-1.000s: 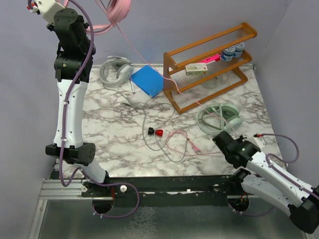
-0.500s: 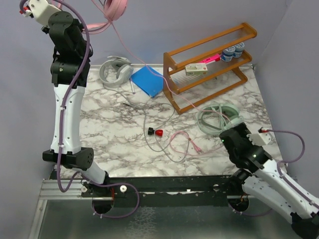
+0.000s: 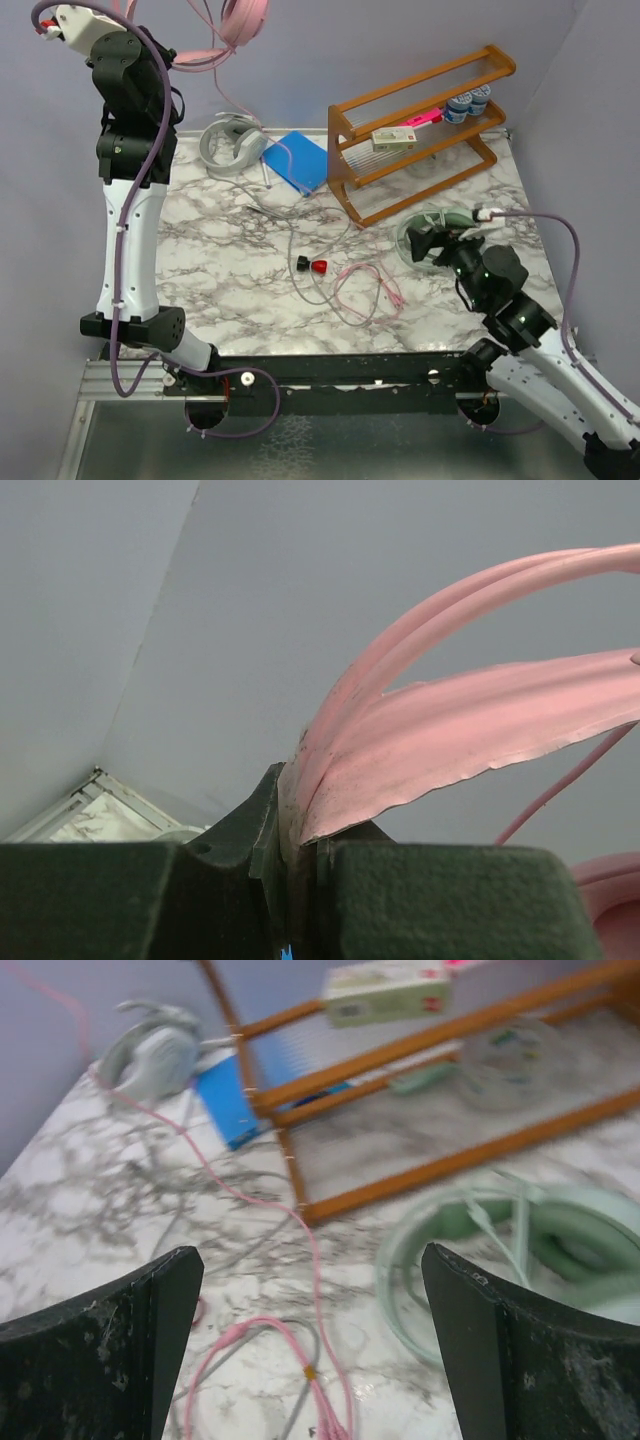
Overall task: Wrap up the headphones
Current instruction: Wrap the headphones cable around the headphones.
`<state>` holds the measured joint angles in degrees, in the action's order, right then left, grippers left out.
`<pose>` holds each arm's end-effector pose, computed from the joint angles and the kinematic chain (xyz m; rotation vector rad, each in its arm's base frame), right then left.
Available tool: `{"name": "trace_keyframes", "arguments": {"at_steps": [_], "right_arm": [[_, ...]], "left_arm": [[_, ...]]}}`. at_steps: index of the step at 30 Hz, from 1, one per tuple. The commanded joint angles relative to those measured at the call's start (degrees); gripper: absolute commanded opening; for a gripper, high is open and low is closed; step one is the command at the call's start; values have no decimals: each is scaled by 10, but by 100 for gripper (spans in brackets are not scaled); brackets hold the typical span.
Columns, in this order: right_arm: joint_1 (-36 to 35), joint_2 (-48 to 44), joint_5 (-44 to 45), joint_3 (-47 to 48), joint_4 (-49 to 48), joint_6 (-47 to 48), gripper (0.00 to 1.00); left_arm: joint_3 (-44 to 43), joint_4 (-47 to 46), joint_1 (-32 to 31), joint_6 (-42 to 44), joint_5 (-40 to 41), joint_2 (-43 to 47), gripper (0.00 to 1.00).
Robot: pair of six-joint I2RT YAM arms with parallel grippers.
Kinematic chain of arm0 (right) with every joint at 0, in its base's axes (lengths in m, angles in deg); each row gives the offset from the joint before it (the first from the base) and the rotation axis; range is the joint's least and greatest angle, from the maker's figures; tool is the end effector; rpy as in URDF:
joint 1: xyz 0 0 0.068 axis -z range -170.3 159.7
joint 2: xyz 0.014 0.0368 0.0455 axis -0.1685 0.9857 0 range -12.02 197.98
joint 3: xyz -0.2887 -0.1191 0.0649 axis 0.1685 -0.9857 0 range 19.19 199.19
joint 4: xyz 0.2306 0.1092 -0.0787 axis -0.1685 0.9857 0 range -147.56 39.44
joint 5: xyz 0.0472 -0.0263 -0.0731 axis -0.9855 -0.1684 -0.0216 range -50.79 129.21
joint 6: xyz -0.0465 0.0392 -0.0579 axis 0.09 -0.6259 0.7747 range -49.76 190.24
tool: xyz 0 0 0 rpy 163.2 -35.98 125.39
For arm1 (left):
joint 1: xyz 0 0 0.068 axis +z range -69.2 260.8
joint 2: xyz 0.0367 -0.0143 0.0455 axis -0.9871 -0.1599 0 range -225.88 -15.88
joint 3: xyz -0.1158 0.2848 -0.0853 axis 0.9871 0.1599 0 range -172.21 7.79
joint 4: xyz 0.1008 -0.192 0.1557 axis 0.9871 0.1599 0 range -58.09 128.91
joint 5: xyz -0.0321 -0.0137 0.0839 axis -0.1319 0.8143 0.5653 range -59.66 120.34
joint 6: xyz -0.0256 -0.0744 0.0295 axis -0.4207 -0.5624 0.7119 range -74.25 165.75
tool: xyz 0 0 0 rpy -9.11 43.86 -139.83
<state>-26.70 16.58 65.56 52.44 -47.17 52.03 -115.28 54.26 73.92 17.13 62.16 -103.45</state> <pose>0.1248 0.0515 0.3288 0.0836 1.6695 0.3384 0.3114 0.0016 0.6503 -0.7020 1.1855 -0.1463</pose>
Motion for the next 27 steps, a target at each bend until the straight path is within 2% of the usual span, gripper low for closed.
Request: {"name": "trace_keyframes", "arguments": {"at_steps": [1,4,8,15,18,27], "right_arm": [[-2,120,-317,58,-160,152,99],[-1,220,-435,105,-234,171,99],[-1,361,-497,154,-377,142,100],[5,586,-638,324,-532,104,100],[7,664,-694,421,-519,108,99],[7,807,-712,590,-476,116,99]], "left_arm": [[1,-58,3,-45,-32,40,0],[9,-57,3,-47,-35,47,0],[20,-56,3,-48,-41,58,0],[32,-43,2,-53,-79,73,0],[42,-36,3,-54,-89,83,0],[60,-30,3,-67,-117,101,0]]}}
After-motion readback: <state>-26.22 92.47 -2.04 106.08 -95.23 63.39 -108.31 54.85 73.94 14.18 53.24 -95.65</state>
